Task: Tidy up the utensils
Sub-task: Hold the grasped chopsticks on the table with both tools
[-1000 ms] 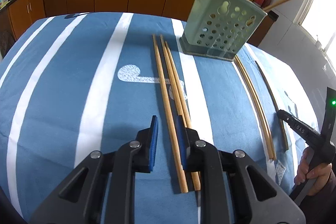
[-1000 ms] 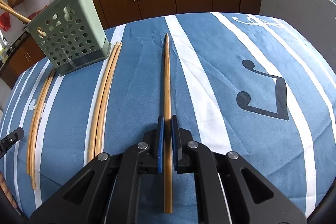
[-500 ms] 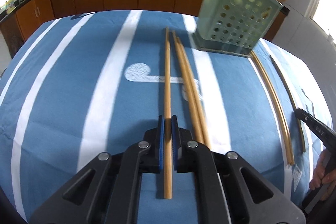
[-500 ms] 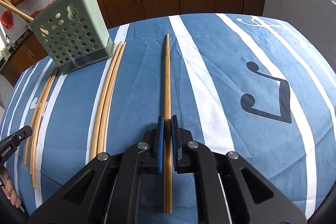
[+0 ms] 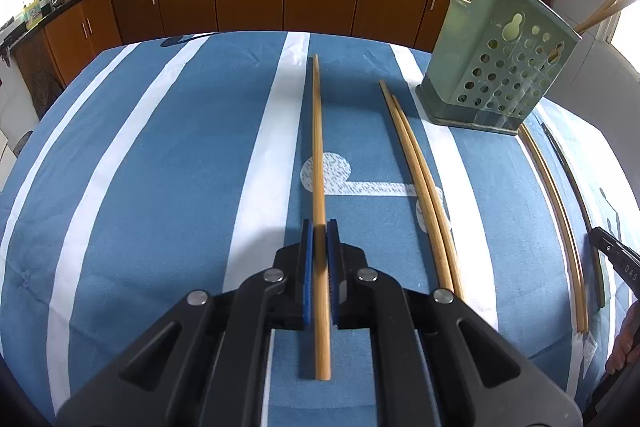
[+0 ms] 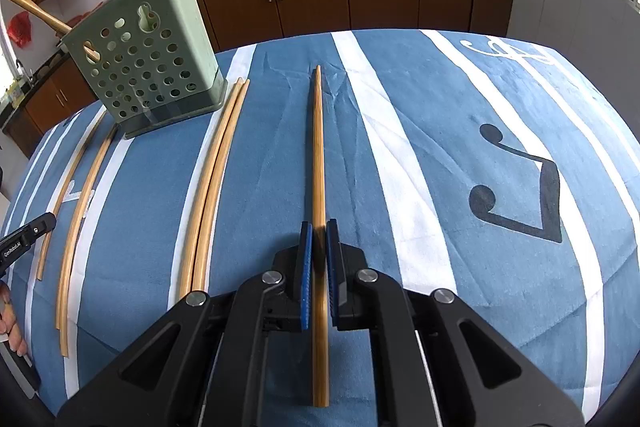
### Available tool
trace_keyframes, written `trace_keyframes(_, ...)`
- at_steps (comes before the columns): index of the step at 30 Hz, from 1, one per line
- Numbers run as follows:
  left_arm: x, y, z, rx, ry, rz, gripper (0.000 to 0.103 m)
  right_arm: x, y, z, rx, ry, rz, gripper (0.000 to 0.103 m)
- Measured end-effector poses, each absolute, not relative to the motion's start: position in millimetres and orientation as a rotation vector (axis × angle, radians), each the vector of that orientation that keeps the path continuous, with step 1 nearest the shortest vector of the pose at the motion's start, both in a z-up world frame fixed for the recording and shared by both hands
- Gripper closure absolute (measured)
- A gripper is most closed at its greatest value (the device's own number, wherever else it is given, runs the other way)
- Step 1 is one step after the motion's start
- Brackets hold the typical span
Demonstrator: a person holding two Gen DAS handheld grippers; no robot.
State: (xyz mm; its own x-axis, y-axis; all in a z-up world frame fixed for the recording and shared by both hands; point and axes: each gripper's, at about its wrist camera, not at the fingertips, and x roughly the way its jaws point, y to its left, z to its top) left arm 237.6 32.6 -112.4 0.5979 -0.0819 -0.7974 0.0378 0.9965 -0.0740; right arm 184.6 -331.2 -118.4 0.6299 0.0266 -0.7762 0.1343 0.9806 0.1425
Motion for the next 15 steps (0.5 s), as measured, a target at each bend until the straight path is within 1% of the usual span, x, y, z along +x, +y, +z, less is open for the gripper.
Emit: trace_keyframes(15, 234.6, 36.7, -115.5, -0.068, 0.897, -0.089, 0.094, 177.5, -328.7, -119.3, 0.183, 0.868, -0.071, 0.095)
